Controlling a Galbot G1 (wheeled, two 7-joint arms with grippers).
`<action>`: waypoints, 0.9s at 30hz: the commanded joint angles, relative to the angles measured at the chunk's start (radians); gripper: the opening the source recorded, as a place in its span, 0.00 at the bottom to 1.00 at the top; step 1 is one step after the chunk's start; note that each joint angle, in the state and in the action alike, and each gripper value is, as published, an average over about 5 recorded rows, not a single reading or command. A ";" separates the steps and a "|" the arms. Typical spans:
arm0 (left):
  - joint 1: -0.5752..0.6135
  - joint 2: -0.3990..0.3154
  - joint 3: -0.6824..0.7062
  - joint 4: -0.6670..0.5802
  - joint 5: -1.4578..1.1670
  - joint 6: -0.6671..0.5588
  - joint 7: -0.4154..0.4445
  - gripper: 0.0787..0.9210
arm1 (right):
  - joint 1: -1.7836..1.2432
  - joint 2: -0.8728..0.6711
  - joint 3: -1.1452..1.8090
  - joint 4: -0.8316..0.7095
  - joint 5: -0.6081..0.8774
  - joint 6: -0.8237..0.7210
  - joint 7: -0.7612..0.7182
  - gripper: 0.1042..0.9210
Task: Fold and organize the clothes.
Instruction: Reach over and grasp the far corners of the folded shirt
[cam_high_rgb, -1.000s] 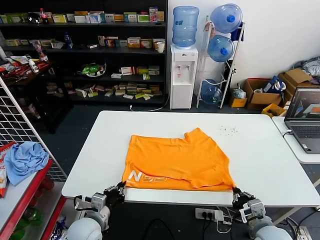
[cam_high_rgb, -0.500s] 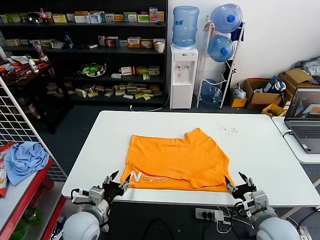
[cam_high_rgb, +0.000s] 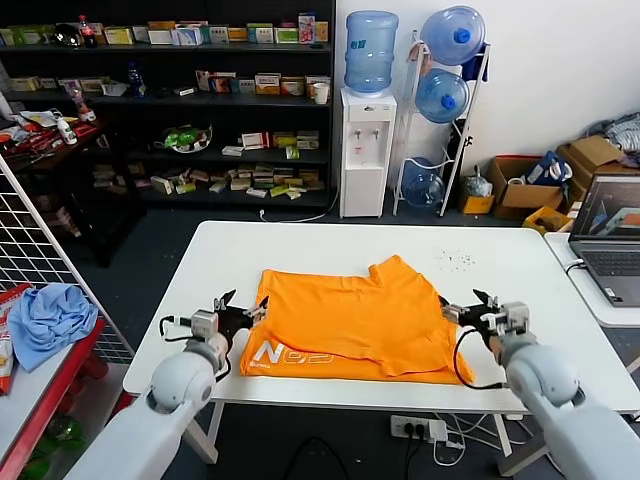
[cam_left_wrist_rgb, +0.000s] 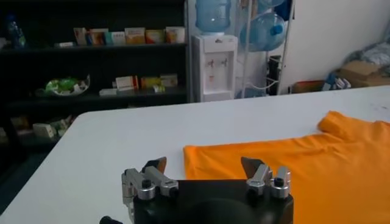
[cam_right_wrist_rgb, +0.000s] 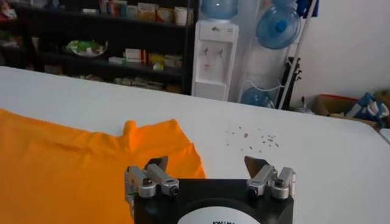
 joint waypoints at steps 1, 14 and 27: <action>-0.326 -0.070 0.118 0.404 -0.093 -0.014 0.008 0.88 | 0.367 0.101 -0.145 -0.437 0.014 -0.052 -0.153 0.88; -0.399 -0.223 0.104 0.636 -0.021 -0.039 0.048 0.88 | 0.419 0.277 -0.139 -0.691 -0.149 0.041 -0.271 0.88; -0.414 -0.285 0.080 0.727 0.040 -0.070 0.086 0.88 | 0.435 0.346 -0.106 -0.773 -0.202 0.146 -0.275 0.82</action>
